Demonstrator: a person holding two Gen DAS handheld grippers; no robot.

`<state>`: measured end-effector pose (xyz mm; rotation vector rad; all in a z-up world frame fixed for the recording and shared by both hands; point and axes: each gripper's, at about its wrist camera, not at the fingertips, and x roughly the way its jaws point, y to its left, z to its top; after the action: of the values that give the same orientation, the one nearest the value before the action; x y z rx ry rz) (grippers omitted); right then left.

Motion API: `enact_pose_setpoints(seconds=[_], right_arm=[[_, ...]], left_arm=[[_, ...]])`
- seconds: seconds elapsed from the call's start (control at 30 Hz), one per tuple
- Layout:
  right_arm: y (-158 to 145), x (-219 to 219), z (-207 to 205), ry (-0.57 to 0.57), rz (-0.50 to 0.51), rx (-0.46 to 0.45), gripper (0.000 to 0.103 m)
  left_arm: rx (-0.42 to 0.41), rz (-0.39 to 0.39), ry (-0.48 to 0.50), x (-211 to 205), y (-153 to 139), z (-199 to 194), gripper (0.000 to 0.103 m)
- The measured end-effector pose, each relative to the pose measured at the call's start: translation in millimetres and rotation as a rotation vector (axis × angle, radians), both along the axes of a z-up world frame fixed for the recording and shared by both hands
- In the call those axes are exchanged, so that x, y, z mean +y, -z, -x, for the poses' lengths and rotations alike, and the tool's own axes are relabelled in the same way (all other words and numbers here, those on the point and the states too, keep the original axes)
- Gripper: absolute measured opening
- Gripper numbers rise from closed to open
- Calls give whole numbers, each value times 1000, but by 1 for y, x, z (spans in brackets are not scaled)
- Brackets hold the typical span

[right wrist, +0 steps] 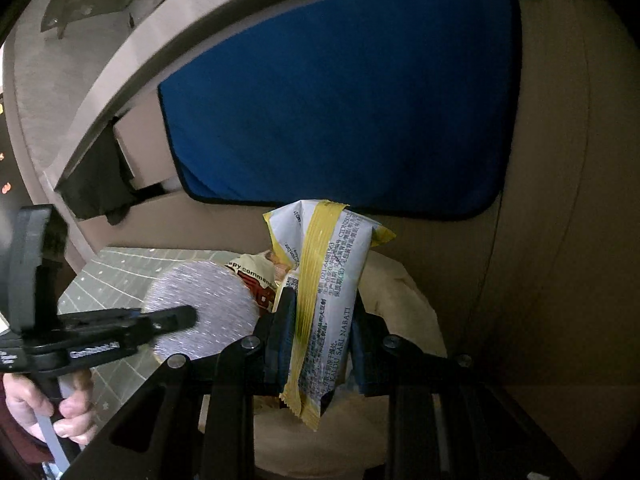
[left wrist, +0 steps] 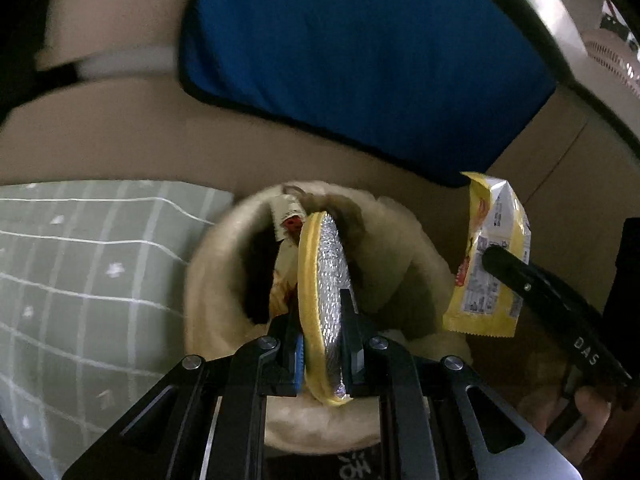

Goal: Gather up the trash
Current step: 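Lower both grippers into the bin and open them to drop the items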

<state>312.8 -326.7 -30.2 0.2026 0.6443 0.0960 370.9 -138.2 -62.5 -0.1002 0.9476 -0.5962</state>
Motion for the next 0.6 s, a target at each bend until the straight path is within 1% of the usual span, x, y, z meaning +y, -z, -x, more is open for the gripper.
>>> enact_pose_setpoints(seconds=[0.07, 0.17, 0.23, 0.37, 0.43, 0.5, 0.53, 0.57, 0.6], right_arm=[[6, -3, -3, 6, 0, 14, 24], [12, -6, -9, 9, -8, 32, 24], [14, -4, -13, 6, -8, 40, 24], [21, 2, -22, -9, -9, 63, 24], [26, 5, -26, -14, -18, 75, 24], [29, 6, -30, -19, -27, 83, 25], [31, 7, -32, -20, -30, 87, 25], [33, 9, -33, -20, -32, 93, 25], [35, 10, -34, -20, -35, 97, 27]], left_arm=[[15, 1, 7, -5, 9, -8, 14], [82, 25, -9, -4, 29, -25, 14], [95, 40, -12, 0, 36, -29, 14], [65, 54, 10, 3, 33, -24, 14], [30, 65, 20, 5, 26, -21, 15], [-12, 54, 36, 5, 17, -17, 16], [-23, 46, 44, 5, 15, -16, 18], [-32, 38, 56, 5, 13, -15, 25], [-34, 34, 59, 6, 12, -14, 31]])
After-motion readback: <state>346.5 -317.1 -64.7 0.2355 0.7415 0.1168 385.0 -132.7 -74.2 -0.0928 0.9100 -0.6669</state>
